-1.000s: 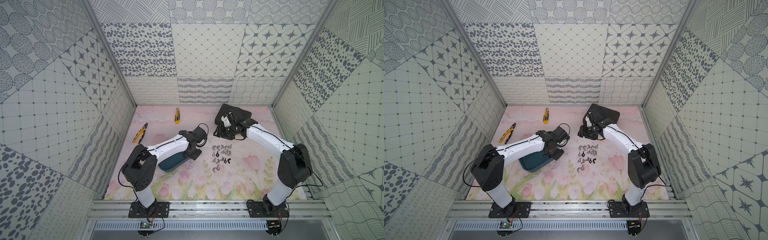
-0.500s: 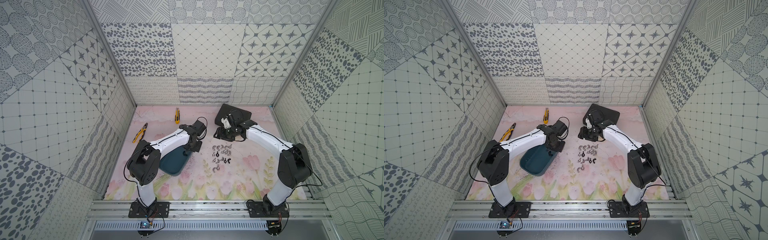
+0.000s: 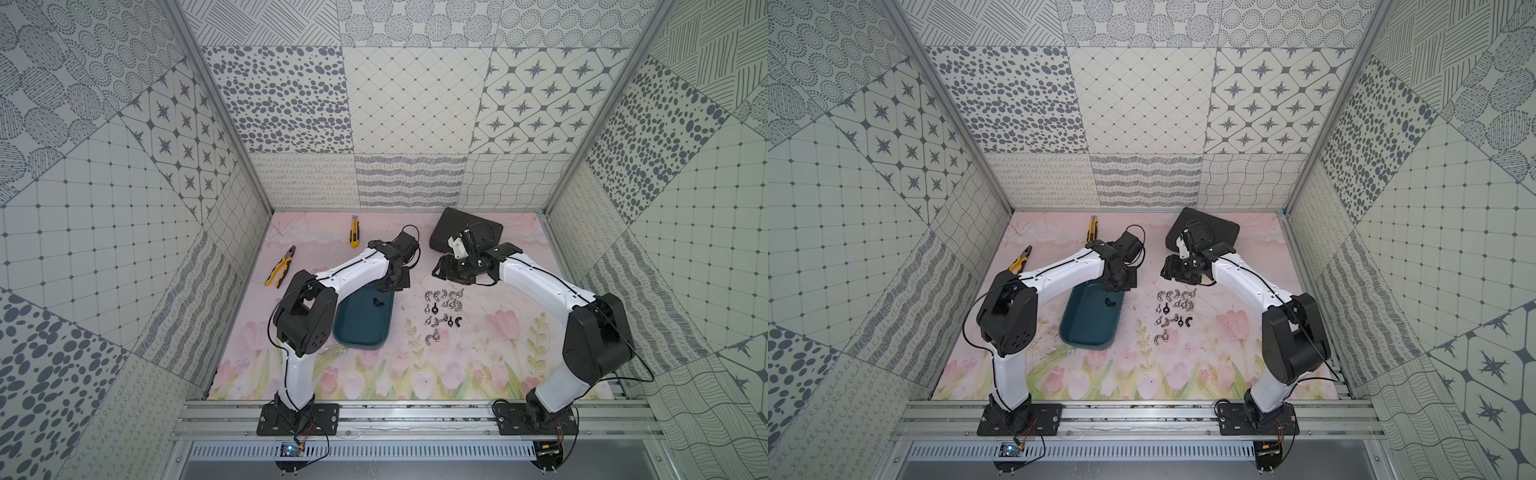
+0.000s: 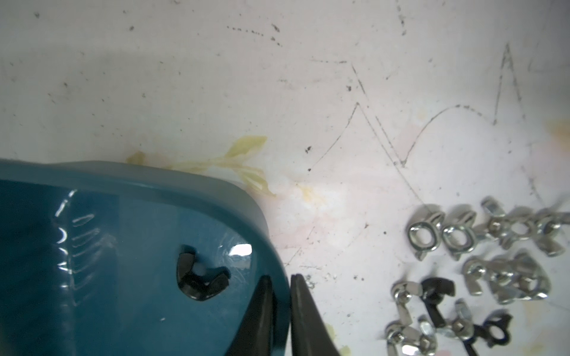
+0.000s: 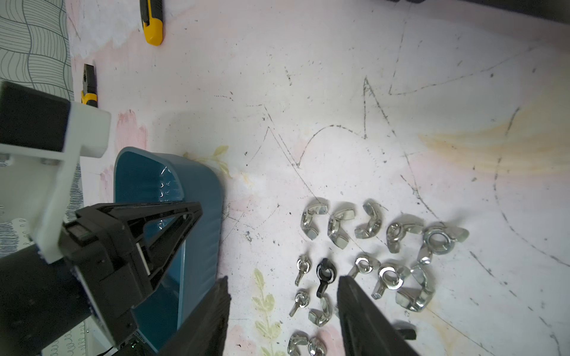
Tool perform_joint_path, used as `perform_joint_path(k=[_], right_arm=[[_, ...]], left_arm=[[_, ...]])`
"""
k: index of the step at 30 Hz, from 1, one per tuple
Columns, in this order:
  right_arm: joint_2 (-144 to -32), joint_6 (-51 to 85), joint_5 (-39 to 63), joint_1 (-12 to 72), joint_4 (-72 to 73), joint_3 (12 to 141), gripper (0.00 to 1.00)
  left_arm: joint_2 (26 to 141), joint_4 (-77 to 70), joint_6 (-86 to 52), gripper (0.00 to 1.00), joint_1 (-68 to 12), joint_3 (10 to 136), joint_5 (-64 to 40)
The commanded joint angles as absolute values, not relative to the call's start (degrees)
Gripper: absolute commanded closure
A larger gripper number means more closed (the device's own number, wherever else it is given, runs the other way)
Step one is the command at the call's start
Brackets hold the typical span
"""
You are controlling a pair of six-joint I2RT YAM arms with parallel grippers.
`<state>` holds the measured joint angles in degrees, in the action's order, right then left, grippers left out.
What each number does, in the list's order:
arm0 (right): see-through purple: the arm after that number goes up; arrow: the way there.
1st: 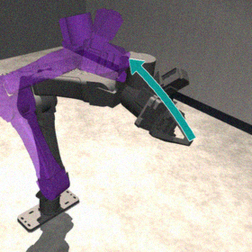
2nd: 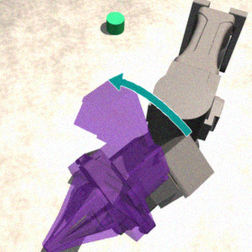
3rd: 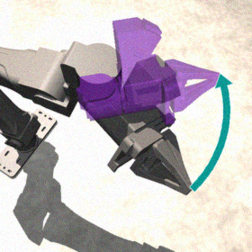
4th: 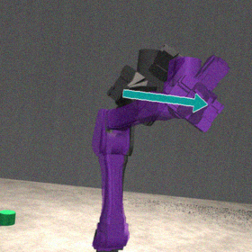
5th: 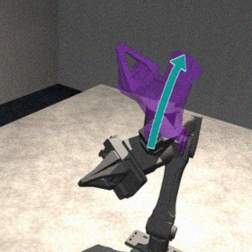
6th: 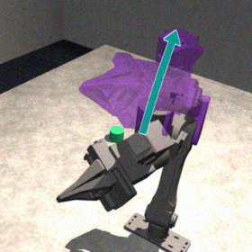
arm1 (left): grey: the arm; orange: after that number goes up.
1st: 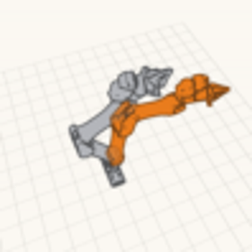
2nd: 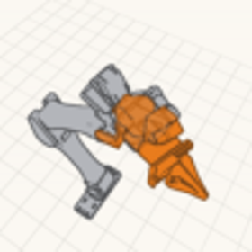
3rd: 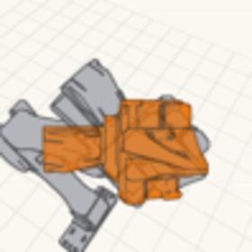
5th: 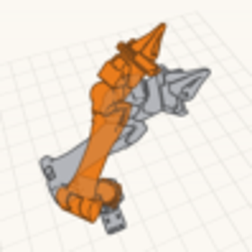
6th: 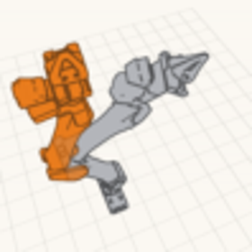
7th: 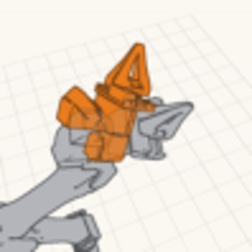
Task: Take out the wing nut from the storage box
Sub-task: Adjust the storage box at the center of the board, then pick up the wing nut from the storage box.
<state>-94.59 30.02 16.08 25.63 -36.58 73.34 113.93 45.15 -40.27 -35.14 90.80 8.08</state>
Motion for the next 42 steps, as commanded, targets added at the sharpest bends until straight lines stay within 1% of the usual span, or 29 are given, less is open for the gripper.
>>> perform_joint_path(k=[1, 2, 8, 13, 16, 18, 22, 23, 24, 32, 42], right_arm=[[-92.47, 29.03, 16.11, 25.4, -35.33, 72.86, 0.4], [-92.33, 28.91, 16.09, 25.4, -35.33, 72.86, 0.4], [-92.5, 28.67, 16.68, 25.41, -35.29, 72.86, 0.4], [-93.07, 28.04, 16.14, 25.75, -35.33, 73.08, 0.4], [-92.86, 27.62, 15.14, 25.73, -35.42, 73.69, 0.37], [-92.34, 27.43, 14.7, 25.64, -35.42, 73.98, 0.34], [-90.92, 26.73, 13.8, 25.18, -35.42, 74.09, 0.23], [-90.43, 26.64, 13.62, 25.0, -35.42, 73.93, 0.12], [-90.08, 26.48, 13.62, 24.74, -35.42, 73.77, 0.03], [-87.65, 25.82, 14.37, 22.42, -35.38, 71.92, 0.03], [-88.68, 25.4, 15.97, 22.15, -35.24, 71.64, 0.03]], left_arm=[[113.64, 43.24, -48.7, 0.74, -35.07, 92.76, 7.47], [112.9, 43.37, -48.67, 0.71, -35.0, 92.67, 7.83], [104.31, 43.51, -50.29, 0.66, -33.04, 86.49, 10.48], [96.27, 43.11, -56.89, 0.66, -32.17, 77.32, 14.74], [95.08, 43.93, -61.58, 0.65, -32.08, 74.06, 16.08], [95.34, 43.74, -64.66, 0.65, -32.04, 72.47, 15.76], [97.36, 42.73, -69.16, 0.65, -31.9, 71.24, 14.78], [98.08, 42.67, -69.78, 0.65, -31.97, 71.4, 14.61], [98.67, 42.74, -70.31, 0.65, -31.92, 71.73, 14.63], [103.32, 41.98, -73.32, 0.66, -31.71, 73.34, 12.91], [106.29, 38.83, -74.05, 0.66, -31.82, 73.28, 9.96]])
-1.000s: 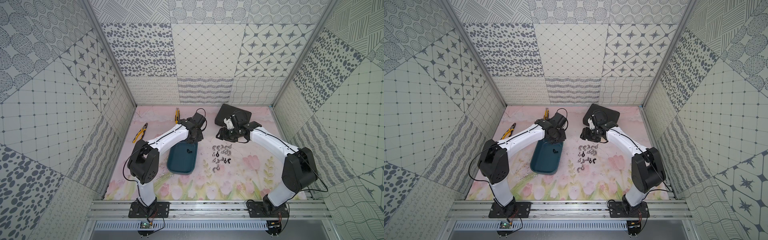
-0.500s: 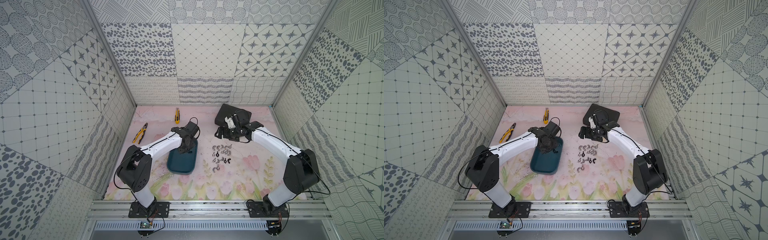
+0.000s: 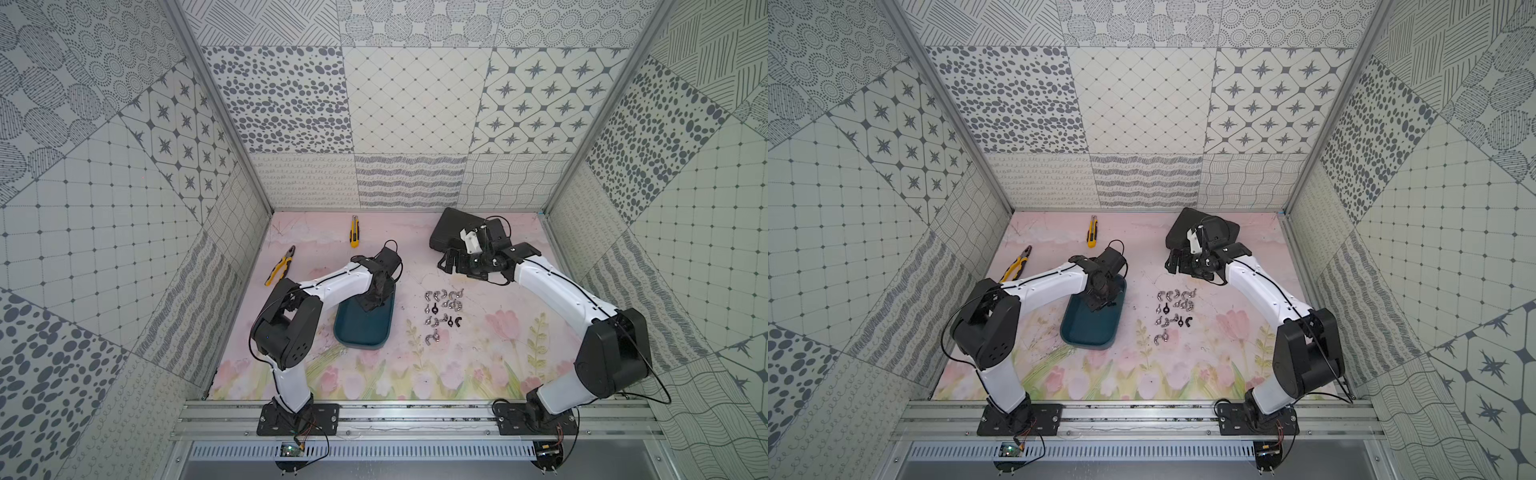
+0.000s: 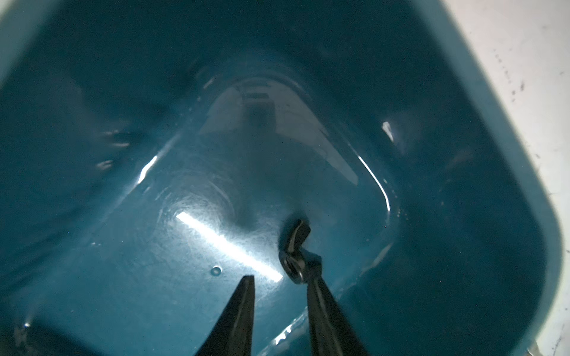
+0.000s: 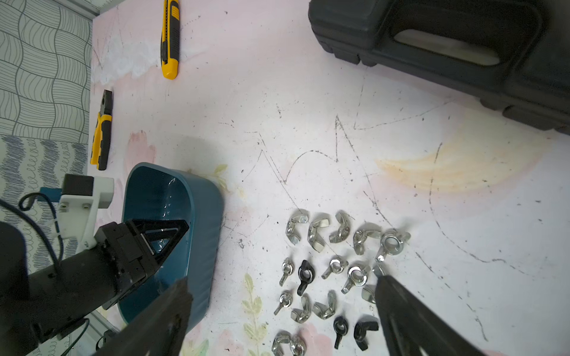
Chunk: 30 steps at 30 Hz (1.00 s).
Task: Take out the wing nut from the storage box
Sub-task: Pick up the wing nut from the storage box.
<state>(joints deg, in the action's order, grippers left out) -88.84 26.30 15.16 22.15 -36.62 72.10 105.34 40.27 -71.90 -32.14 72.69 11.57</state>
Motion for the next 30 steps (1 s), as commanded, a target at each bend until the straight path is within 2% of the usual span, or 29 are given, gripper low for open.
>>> perform_joint_path(k=[1, 13, 30], right_arm=[[-88.68, 25.4, 16.1, 22.17, -35.09, 71.64, 0.03], [-88.51, 25.49, 16.7, 22.15, -34.97, 71.46, 0.03], [-87.89, 25.66, 16.96, 22.11, -35.07, 71.19, 0.03]], left_arm=[[106.55, 38.66, -73.87, 0.66, -31.82, 73.45, 9.93], [109.29, 38.89, -72.98, 0.66, -31.81, 73.81, 9.06], [106.5, 38.22, -71.23, 0.92, -31.2, 71.9, 9.18]])
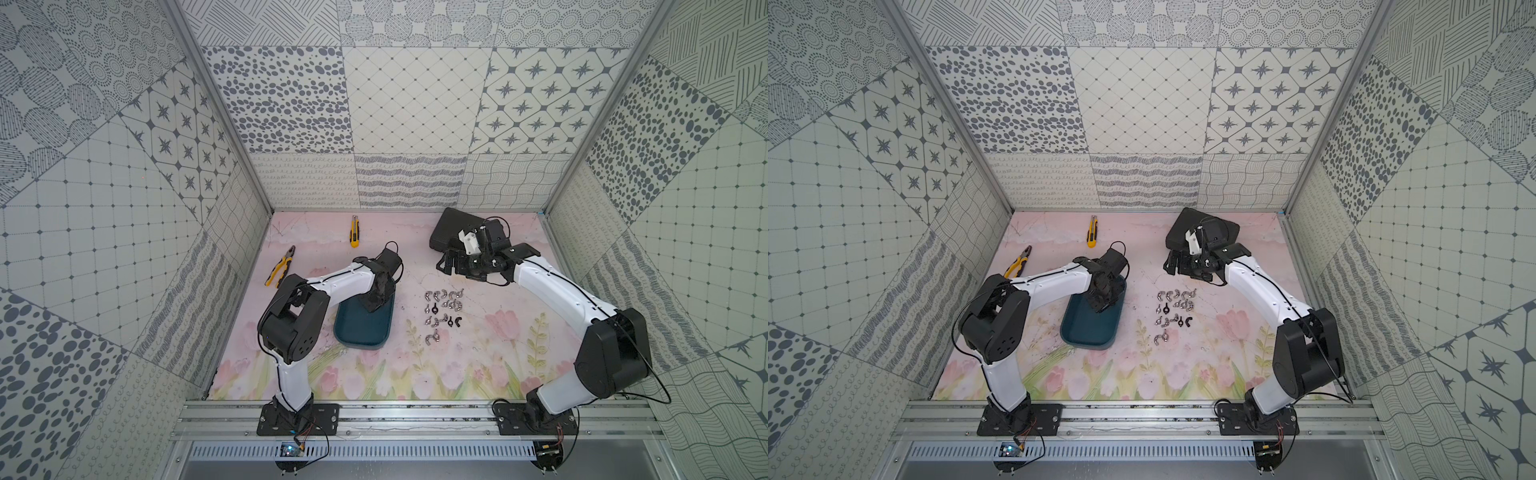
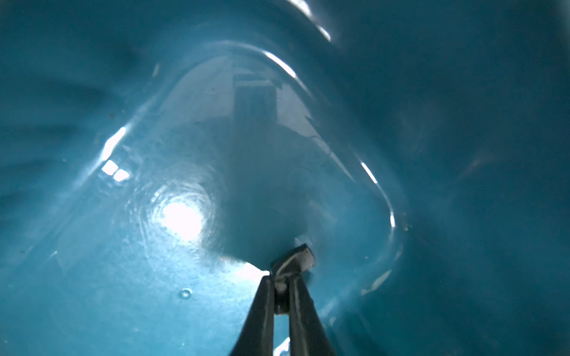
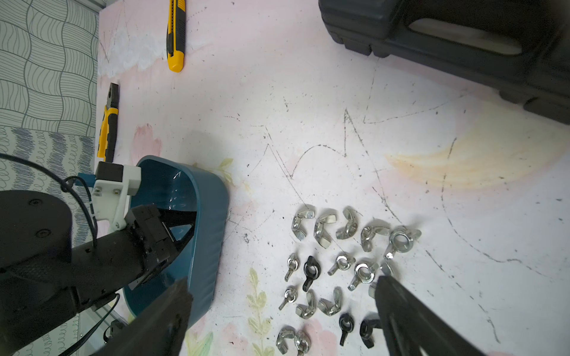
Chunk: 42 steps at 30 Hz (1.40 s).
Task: Take out the wing nut from the storage box
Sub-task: Pick up the wing nut from the storage box, then place the wing nut at the center of the board.
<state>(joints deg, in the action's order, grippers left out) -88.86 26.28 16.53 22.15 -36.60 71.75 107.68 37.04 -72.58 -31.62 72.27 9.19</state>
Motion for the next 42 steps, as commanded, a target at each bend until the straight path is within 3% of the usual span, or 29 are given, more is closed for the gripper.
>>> perform_joint_path(k=[1, 11, 19, 31, 42], right_arm=[[-87.81, 25.66, 16.8, 22.13, -35.07, 71.22, 0.03], [-87.01, 25.82, 16.49, 20.81, -35.15, 70.93, 0.03], [-85.42, 26.28, 16.65, 15.14, -35.07, 69.07, 0.03], [-81.32, 26.81, 14.77, 8.5, -35.97, 64.27, 0.03], [-80.07, 26.38, 14.74, 5.1, -36.65, 63.08, 0.03]], left_arm=[[105.99, 38.31, -70.95, 0.94, -31.16, 71.82, 9.38], [97.24, 39.41, -65.43, 0.97, -31.92, 70.74, 12.31], [94.04, 43.77, -54.95, 0.98, -40.81, 78.61, 13.72], [108.41, 43.34, -50.55, 0.97, -55.65, 89.49, 5.29], [118.2, 41.48, -52.14, 0.97, -60.04, 92.87, 2.96]])
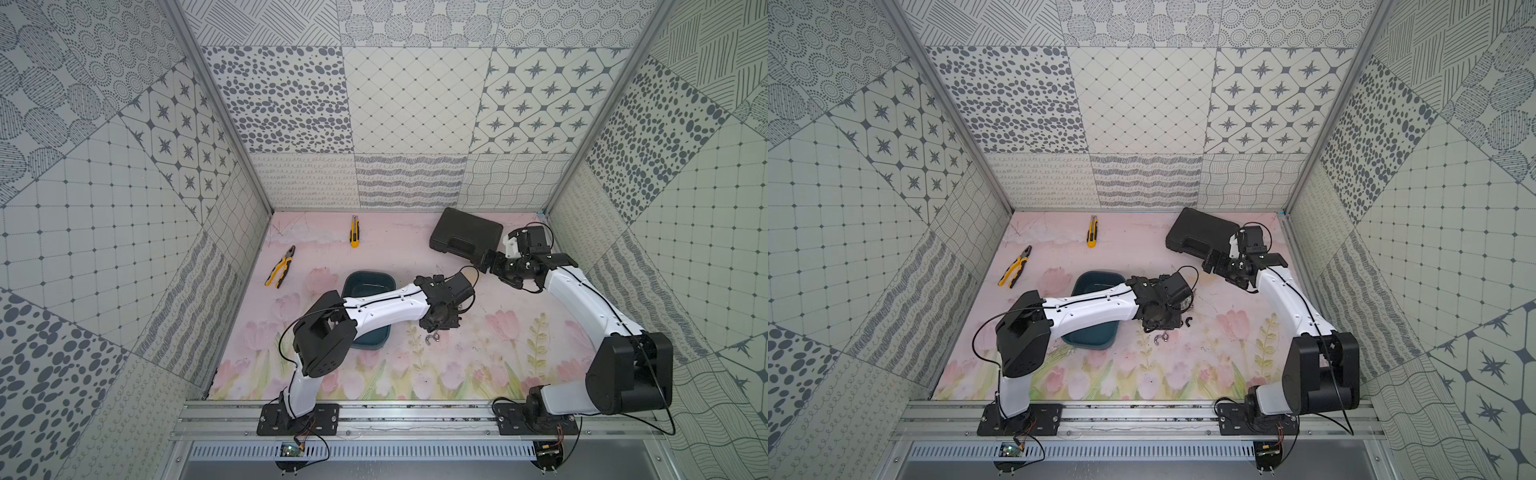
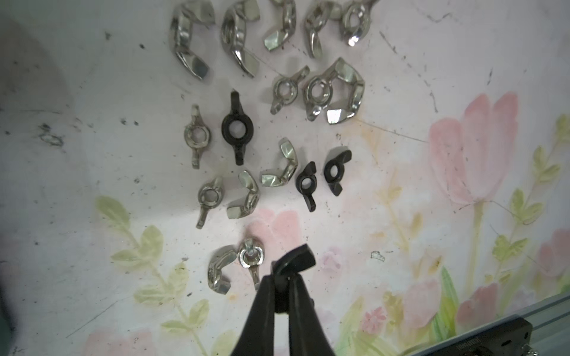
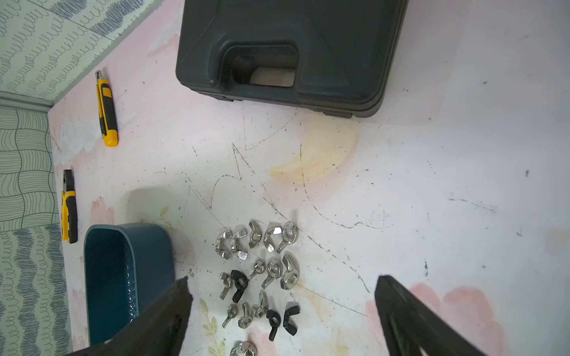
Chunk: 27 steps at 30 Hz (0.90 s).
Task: Take out the wing nut from the storage box
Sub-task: Place the wing nut at the center of the board.
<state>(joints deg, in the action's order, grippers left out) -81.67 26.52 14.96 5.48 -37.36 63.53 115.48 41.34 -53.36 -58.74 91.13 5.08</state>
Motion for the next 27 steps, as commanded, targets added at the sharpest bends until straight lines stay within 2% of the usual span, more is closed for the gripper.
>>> perform_joint_path(k=[1, 12, 15, 21, 27], right_arm=[[-80.07, 26.37, 14.83, 5.01, -36.65, 63.06, 0.03], [-80.44, 26.19, 15.4, 4.92, -36.57, 63.03, 0.03], [-80.58, 26.19, 15.57, 4.92, -36.56, 63.05, 0.03], [-80.51, 26.02, 15.58, 4.92, -36.61, 63.02, 0.03], [-80.64, 25.86, 15.91, 5.0, -36.6, 63.06, 0.03]], left_arm=[[118.8, 41.57, -52.22, 0.97, -60.11, 93.06, 2.9], [122.41, 41.71, -53.58, 0.94, -60.12, 92.29, 3.81], [123.13, 41.18, -53.52, 0.91, -59.94, 92.57, 2.78], [121.31, 40.73, -53.88, 0.74, -59.53, 92.64, 2.38], [115.14, 42.05, -52.45, 0.69, -57.7, 93.52, 4.4]])
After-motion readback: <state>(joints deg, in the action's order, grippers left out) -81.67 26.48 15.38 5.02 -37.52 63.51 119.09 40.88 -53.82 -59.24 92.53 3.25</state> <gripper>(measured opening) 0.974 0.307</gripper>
